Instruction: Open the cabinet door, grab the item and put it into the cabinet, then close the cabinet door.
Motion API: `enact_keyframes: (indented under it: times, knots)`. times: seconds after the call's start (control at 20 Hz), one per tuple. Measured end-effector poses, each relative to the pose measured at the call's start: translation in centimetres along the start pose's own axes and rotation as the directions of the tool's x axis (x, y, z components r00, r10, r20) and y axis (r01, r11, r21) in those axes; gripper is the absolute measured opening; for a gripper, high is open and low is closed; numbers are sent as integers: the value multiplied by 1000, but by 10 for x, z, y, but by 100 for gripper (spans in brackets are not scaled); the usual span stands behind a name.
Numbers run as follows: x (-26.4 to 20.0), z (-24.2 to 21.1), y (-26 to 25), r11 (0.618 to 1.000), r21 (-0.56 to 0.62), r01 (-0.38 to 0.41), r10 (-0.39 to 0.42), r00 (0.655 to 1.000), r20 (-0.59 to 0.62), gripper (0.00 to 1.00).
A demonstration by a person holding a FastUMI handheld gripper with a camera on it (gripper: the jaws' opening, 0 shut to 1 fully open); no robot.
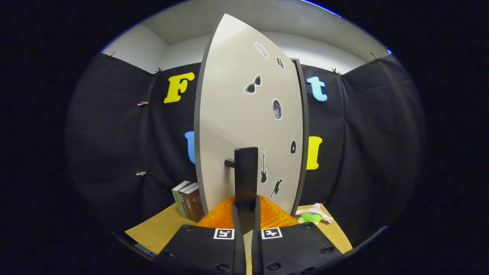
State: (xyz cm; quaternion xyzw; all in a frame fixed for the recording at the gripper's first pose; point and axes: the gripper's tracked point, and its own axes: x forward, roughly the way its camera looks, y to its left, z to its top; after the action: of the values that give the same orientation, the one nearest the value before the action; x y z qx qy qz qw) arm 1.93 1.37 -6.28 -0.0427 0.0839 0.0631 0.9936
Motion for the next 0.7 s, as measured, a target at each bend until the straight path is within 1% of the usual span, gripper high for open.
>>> enact_keyframes:
  times: [0.1, 0.25, 0.45, 0.7]
  knots:
    - [-6, -1, -8, 999, -30, -22, 22, 1000, -15, 10]
    - [-10, -1, -16, 999, -11, -51, 51, 999, -14, 10]
    - [-11, 0, -27, 997, -26, -70, 70, 998, -5, 10]
    - [-15, 0, -34, 994, -6, -113, 113, 994, -4, 10]
